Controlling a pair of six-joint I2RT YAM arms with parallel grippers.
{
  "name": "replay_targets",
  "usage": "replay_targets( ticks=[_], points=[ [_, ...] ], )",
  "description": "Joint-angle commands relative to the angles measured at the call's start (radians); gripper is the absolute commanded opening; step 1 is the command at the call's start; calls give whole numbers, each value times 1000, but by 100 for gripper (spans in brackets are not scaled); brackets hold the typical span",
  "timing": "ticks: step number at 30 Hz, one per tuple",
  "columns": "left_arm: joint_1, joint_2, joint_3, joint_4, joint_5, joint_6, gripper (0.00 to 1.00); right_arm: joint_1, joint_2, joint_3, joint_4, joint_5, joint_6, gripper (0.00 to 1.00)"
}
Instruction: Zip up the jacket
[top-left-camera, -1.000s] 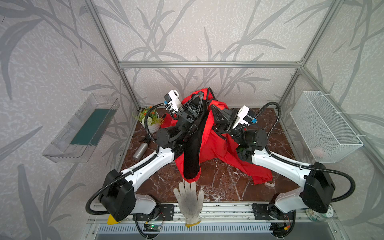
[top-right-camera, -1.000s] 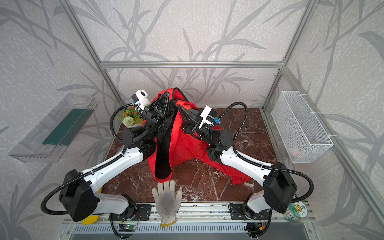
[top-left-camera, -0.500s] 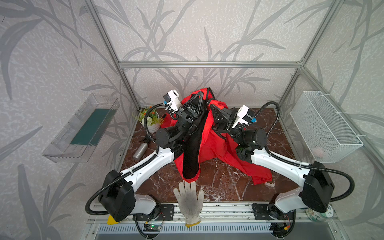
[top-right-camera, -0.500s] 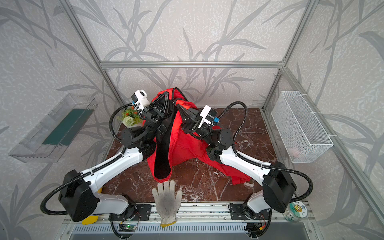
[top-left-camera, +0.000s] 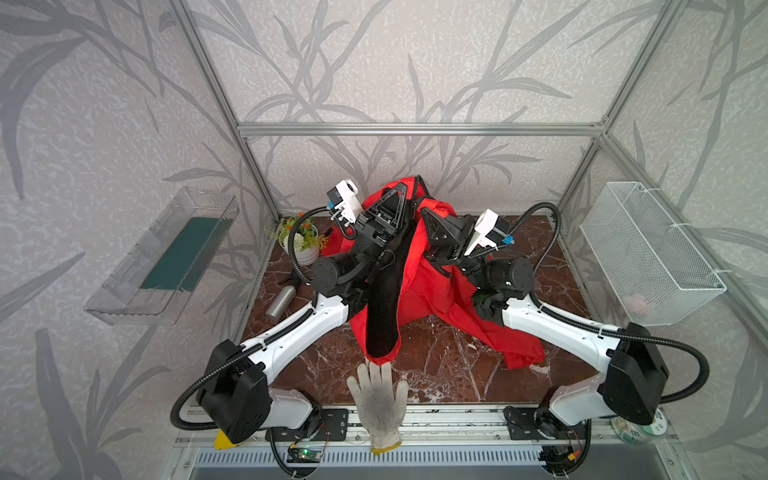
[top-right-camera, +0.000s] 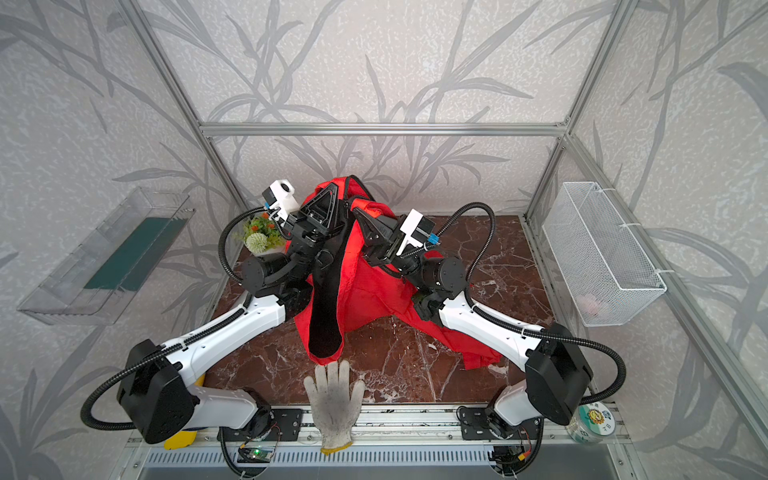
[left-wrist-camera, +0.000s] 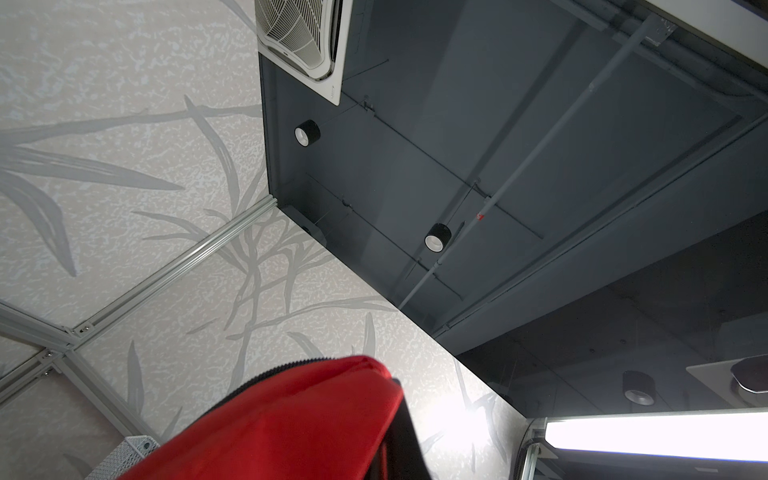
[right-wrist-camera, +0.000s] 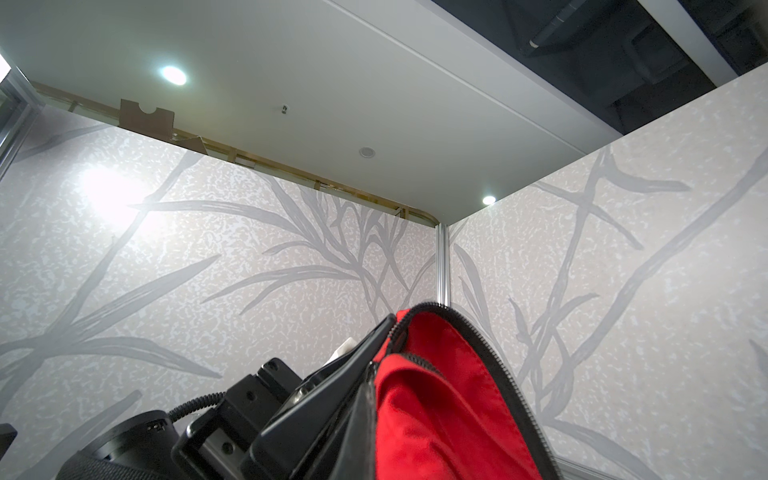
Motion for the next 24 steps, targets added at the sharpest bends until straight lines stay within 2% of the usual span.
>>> replay_targets(
  ticks=[1,17,24],
  points=[
    [1,-36,-1,61,26,4,0,-3,0,56,71,7,6,0],
    [1,-38,-13,61,19,16,0,-6,3,77,71,3,20,0],
    [-2,-49,-30,61,1,60,0,-6,1,78,71,5,29,0]
  ],
)
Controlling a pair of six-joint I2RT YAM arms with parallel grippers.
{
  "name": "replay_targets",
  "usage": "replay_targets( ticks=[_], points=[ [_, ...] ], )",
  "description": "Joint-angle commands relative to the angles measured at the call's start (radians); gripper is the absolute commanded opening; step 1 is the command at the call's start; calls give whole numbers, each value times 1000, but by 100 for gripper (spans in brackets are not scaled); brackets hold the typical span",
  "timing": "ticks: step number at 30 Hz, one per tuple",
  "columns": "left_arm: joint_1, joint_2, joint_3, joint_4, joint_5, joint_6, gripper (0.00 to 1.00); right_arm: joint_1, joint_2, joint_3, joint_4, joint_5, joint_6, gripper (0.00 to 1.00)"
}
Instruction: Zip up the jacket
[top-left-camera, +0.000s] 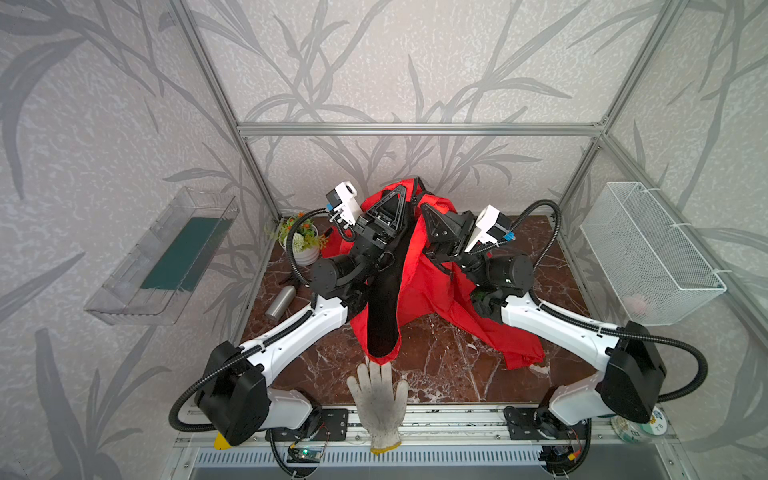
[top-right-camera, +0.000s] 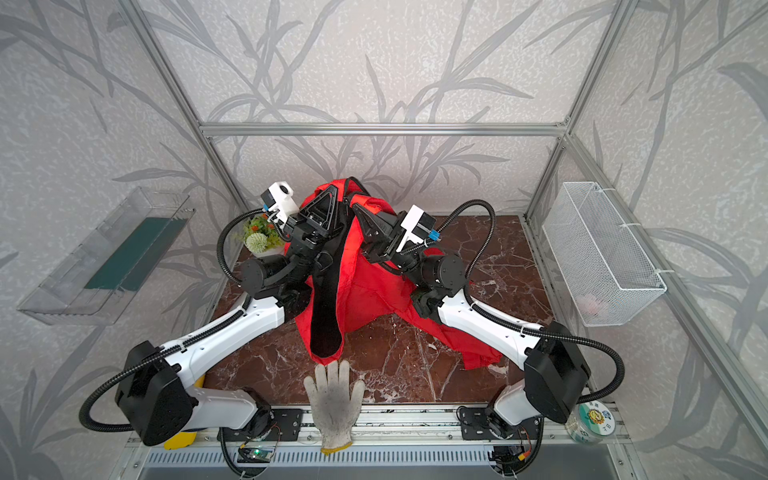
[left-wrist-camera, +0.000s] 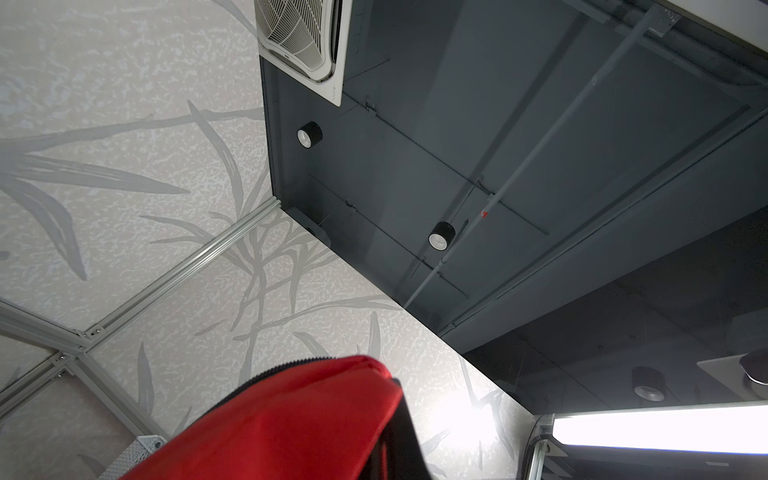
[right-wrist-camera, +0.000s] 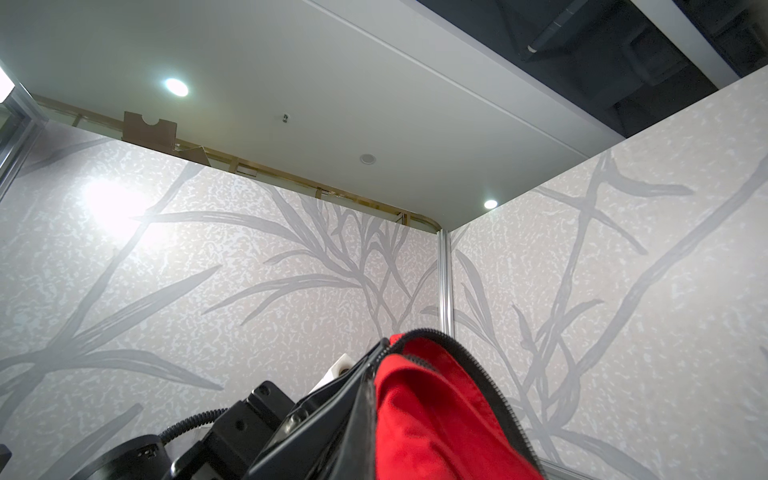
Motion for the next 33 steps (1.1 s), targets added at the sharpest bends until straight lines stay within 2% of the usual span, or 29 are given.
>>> replay_targets(
  ticks=[1,33],
  points=[
    [-2,-39,-8,60,7,33,0,-4,-10,47,72,6,5,0],
    [-25,-153,-118,60,-146,465,0,13,-29,31,72,26,36,0]
  ],
)
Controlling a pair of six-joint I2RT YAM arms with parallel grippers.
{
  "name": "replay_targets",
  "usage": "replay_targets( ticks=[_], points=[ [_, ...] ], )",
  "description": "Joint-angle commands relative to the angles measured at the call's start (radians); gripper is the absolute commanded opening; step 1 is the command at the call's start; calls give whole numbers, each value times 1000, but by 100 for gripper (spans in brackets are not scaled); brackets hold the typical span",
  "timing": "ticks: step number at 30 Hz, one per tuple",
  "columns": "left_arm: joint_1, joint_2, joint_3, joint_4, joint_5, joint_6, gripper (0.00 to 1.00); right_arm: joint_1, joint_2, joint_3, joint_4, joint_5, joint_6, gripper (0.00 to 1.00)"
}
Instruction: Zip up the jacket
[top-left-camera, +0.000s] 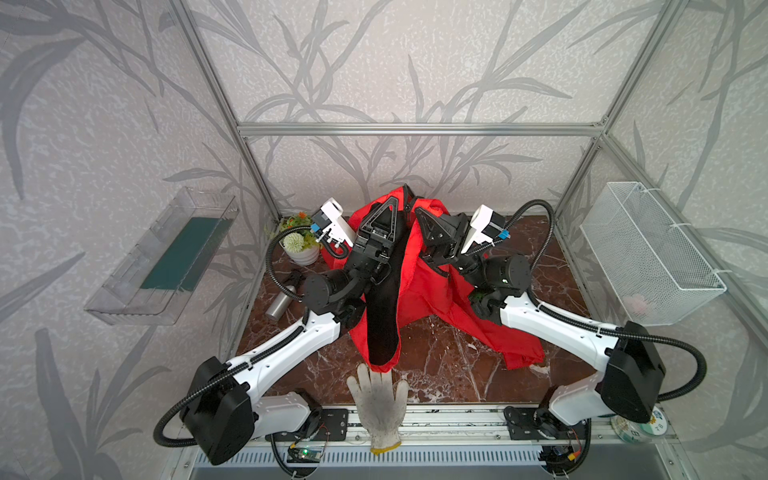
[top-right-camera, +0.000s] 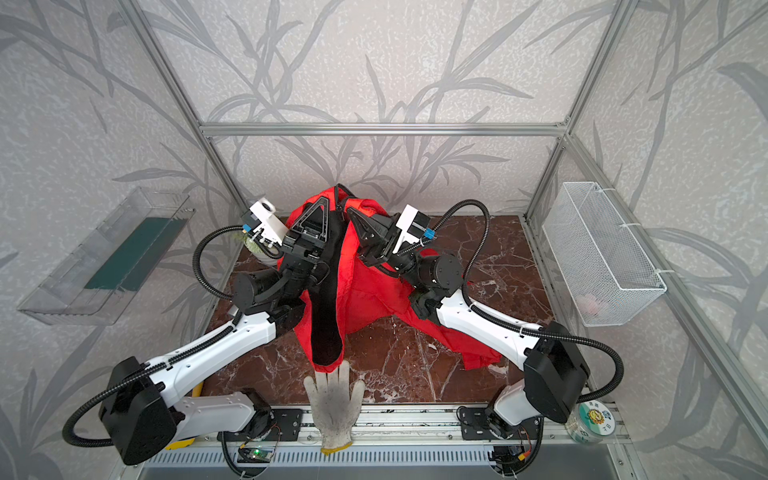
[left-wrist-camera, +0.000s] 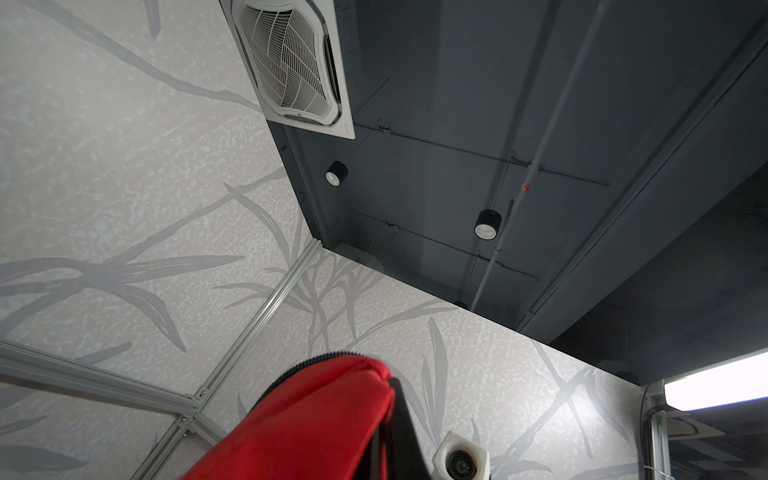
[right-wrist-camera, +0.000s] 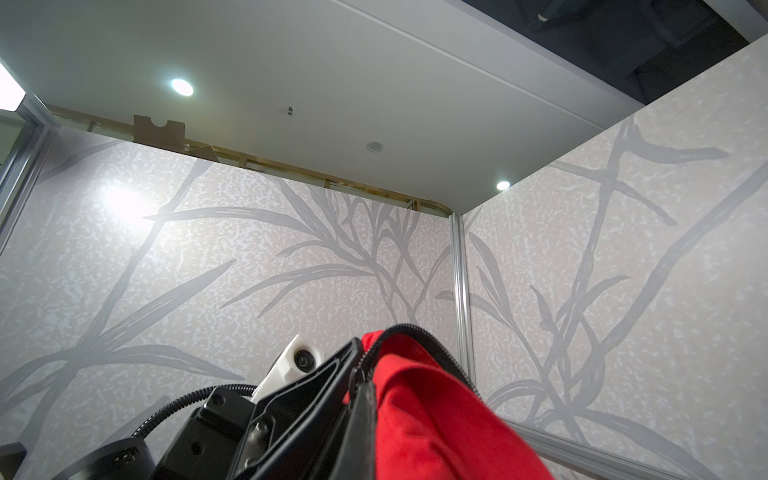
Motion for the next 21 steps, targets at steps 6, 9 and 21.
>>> replay_targets(
  ticks=[6,9,21],
  points=[
    [2,-56,-20,69,-83,147,0,4,-42,25,105,41,-9,0],
    [2,-59,-27,69,-92,168,0,7,-45,23,105,44,-12,0],
    [-2,-73,-41,70,-91,243,0,24,-42,37,105,43,-21,0]
  ],
)
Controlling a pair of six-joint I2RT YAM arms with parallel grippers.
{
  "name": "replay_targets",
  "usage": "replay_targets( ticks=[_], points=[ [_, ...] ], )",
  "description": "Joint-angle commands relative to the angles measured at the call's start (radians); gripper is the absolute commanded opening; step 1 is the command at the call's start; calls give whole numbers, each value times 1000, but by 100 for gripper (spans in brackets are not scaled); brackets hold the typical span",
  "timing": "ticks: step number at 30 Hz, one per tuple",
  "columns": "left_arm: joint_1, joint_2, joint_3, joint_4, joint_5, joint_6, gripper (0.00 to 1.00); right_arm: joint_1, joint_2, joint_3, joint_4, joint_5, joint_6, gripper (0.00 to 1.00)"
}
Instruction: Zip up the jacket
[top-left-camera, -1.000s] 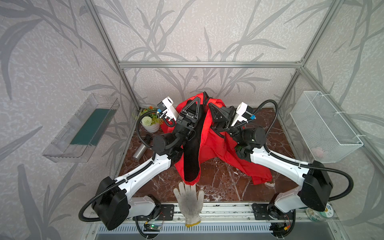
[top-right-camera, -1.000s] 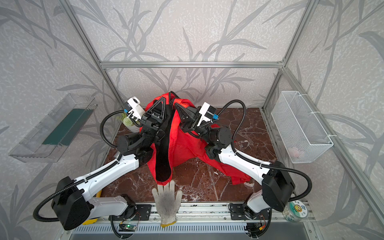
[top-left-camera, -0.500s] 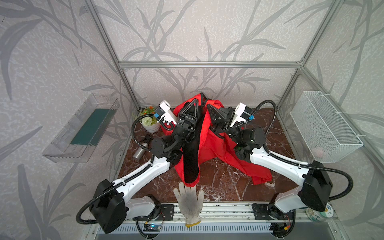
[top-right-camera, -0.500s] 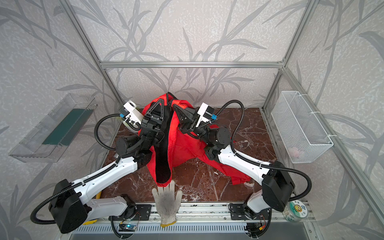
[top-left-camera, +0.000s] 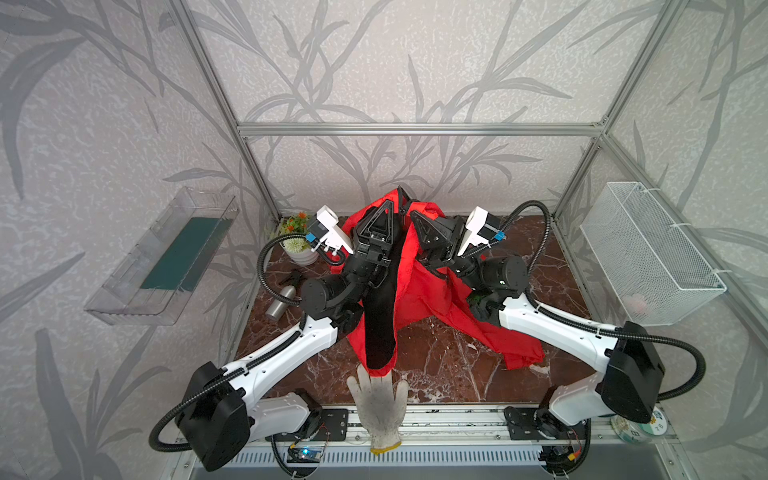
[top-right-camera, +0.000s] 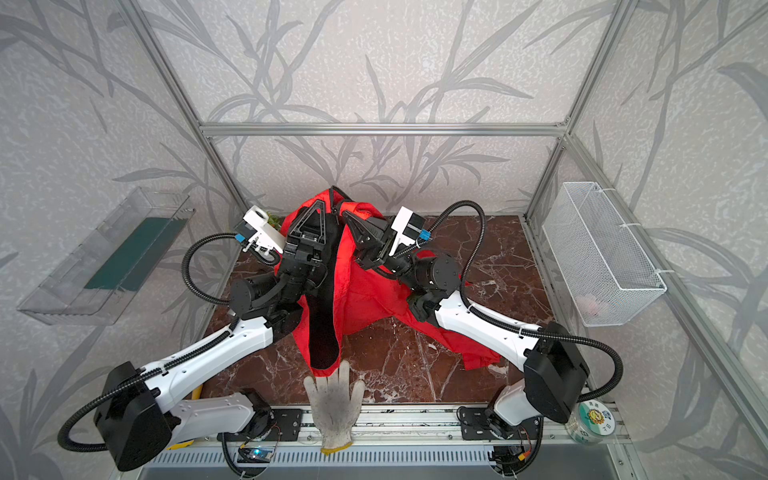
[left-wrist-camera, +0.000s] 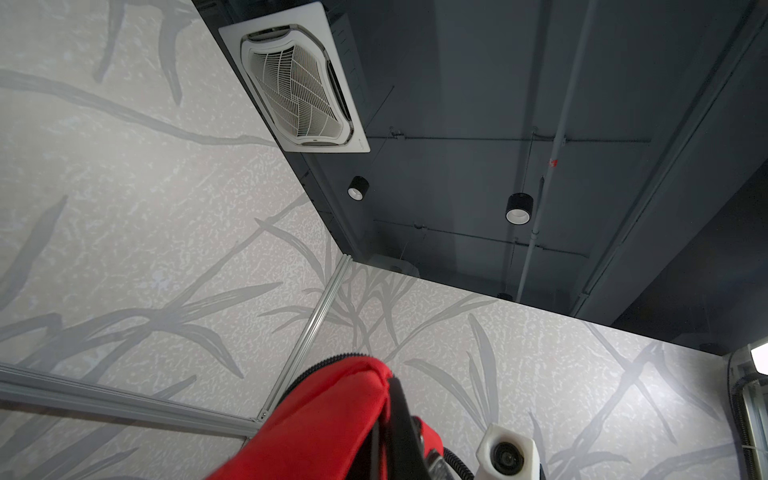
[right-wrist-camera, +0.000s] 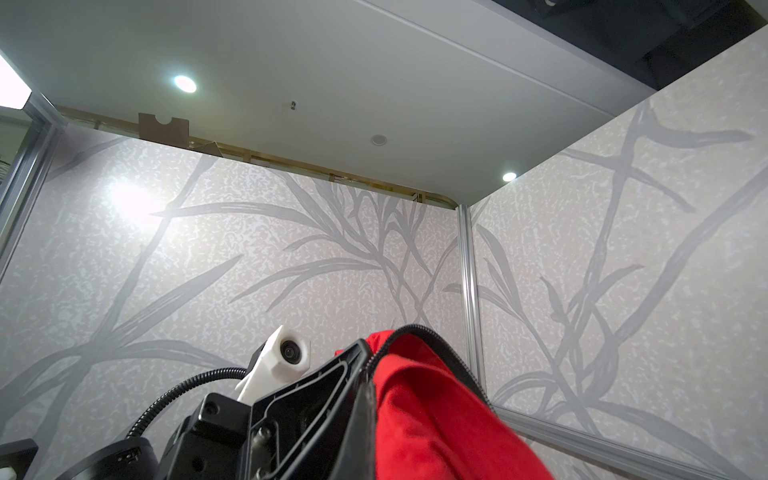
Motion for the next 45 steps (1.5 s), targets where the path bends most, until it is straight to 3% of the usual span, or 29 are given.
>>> replay_targets(
  ticks=[1,33,45],
  points=[
    [6,-44,-2,72,-49,47,0,2,-40,40,124,40,-23,0],
    [-1,-29,-26,73,37,230,0,59,20,51,124,91,-96,0],
    [-2,-22,-48,74,25,365,0,73,-16,24,124,119,-132,0]
  ],
)
